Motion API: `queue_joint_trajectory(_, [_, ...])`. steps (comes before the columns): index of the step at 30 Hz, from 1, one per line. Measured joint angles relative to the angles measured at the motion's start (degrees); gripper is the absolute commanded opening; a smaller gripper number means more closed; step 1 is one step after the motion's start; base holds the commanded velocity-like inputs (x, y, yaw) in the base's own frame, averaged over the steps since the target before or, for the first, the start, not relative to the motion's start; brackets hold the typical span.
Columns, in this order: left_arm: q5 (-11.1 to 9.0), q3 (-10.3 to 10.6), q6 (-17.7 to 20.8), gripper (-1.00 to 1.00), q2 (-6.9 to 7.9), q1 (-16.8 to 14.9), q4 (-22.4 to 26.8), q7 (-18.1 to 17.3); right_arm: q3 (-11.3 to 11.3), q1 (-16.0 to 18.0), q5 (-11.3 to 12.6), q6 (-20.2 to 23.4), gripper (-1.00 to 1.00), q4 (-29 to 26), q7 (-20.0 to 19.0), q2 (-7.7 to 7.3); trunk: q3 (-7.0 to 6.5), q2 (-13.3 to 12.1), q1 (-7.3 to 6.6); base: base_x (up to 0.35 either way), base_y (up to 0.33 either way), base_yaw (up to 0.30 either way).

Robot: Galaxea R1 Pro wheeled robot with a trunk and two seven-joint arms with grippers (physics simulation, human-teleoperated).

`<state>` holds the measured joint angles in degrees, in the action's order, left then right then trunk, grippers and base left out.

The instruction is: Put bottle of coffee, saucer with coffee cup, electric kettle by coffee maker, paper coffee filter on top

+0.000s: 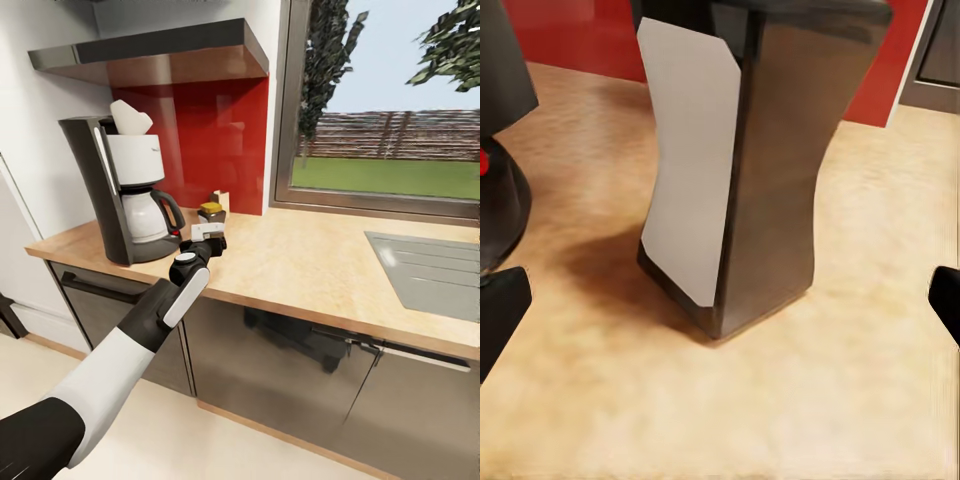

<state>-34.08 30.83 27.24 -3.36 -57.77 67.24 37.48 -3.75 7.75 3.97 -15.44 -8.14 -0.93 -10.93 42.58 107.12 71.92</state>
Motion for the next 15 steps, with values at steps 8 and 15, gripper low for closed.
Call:
queue_joint_trajectory(8, [0.0,0.0,0.0,1.0,-0.07,0.0,0.2,0.0,0.0,0.0,0.0,0.0,1.0,0.0,0.0,0.02,0.0,0.0,0.01,-0.17,0.0,0.0])
queue_joint_trajectory(15, [-0.1,0.2,0.0,1.0,-0.08,0.0,1.2,-0.1,0.0,0.0,0.0,0.0,1.0,0.0,0.0,-0.01,0.0,0.0,0.0,-0.137,0.0,0.0])
